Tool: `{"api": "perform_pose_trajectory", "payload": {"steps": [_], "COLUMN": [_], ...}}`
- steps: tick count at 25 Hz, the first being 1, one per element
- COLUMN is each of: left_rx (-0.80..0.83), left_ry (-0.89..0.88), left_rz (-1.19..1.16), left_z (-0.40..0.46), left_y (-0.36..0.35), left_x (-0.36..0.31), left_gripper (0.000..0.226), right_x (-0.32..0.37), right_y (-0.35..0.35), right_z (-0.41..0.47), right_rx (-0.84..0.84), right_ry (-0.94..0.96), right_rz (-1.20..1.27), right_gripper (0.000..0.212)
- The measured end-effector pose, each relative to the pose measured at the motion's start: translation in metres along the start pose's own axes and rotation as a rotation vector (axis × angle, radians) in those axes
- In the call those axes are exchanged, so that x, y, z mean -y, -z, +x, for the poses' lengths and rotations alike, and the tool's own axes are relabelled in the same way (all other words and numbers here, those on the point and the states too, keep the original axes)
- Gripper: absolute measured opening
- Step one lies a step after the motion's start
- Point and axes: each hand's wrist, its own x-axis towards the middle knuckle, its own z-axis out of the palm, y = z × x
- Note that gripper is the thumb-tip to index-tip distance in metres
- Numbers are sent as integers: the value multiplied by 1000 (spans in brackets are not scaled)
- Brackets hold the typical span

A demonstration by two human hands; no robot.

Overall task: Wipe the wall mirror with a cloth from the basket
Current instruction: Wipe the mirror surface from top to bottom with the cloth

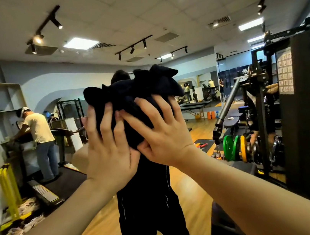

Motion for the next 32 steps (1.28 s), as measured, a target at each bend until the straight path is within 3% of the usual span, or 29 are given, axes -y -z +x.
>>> {"api": "perform_pose_trajectory", "payload": {"steps": [15,32], "left_rx": [-16,31], "left_ry": [0,-44], "left_rz": [10,15], "left_z": [72,115], "left_y": [-75,-119], "left_x": [-199,-319], "left_gripper": [65,71], "right_x": [-201,-325], "right_y": [65,104], "right_z": [-76,-126], "right_rx": [19,-5], "right_ry": [33,42], "right_rz": [-78,-93], "right_gripper": [63,59]}}
